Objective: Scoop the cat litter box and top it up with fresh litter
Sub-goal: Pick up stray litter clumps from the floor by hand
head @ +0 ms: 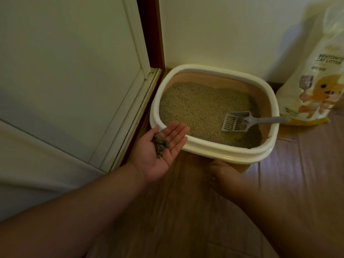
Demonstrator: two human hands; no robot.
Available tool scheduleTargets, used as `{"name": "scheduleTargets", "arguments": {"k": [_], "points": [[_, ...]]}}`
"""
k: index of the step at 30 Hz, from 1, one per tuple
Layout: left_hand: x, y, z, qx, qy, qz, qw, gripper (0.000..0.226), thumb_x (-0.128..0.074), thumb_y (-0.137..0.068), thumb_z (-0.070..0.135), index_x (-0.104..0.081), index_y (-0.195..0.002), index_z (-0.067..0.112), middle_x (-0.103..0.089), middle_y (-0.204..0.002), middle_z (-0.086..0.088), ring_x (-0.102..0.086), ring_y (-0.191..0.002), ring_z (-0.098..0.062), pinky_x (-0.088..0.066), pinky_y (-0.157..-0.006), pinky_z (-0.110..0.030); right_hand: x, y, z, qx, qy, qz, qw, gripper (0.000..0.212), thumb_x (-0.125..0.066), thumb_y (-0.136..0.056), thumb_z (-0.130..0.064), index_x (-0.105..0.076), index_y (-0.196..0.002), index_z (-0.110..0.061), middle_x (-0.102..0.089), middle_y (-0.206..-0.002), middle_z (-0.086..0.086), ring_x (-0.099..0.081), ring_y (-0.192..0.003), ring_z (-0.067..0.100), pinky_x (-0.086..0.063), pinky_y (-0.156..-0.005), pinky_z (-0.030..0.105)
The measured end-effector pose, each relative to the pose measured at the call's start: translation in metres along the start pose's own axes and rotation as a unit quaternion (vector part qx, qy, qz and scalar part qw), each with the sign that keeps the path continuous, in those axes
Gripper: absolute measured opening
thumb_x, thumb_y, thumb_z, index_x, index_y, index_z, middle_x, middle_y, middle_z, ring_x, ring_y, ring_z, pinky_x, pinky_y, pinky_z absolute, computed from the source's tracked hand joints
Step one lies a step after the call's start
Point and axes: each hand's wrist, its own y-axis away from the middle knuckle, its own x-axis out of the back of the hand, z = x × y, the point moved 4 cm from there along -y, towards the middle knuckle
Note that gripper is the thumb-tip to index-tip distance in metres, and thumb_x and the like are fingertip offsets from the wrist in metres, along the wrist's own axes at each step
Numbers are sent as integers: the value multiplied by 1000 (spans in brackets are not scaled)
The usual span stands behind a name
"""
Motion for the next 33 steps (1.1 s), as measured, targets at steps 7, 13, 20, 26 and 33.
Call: {"name": "scheduleTargets", "arguments": {"k": [7, 13, 20, 26, 33], "points": [[-4, 2, 1, -1, -9, -3, 1000, 51, -37, -106, 36, -58, -130, -4, -61, -136, -22, -62, -125, -33, -43, -109, -47, -44, 10, 9, -97, -66, -13, 993, 23, -53, -101, -24, -66, -119, -31, -55, -129, -8, -57, -113, 10, -49, -99, 27], [-14, 8, 0, -3, -1, -10, 1000, 51, -37, -105, 35, -59, -128, -5, -62, -136, -23, -63, -124, -33, -44, -109, -47, -46, 9, 14, -105, -72, 5, 992, 13, -50, -100, -27, -61, -101, -35, -58, -104, -11, -59, -90, 3, -55, -84, 27], [-27, 9, -1, -8, 19, -8, 1000, 51, -36, -106, 36, -61, -126, -5, -63, -133, -22, -63, -123, -33, -44, -110, -43, 28, 13, -16, -51, -151, 141, 977, 14, -70, -87, -23, -61, -84, -33, -59, -88, -12, -58, -78, 2, -56, -74, 29], [-68, 3, -5, -32, 28, -8, 999, 52, -34, -106, 36, -61, -127, -3, -64, -133, -22, -61, -126, -33, -41, -114, -44, 171, 34, -98, 117, -277, 328, 896, 9, -72, -82, -27, -67, -86, -34, -66, -84, -14, -64, -82, 4, -51, -71, 16], [-169, 5, -4, -43, 54, -61, 996, 52, -32, -107, 33, -58, -134, -2, -66, -131, -21, -65, -120, -31, -51, -97, -46, 239, 54, -99, 110, -251, 339, 900, 24, -74, -87, -15, -74, -107, -30, -72, -100, -14, -66, -92, 0, -56, -85, 22]]}}
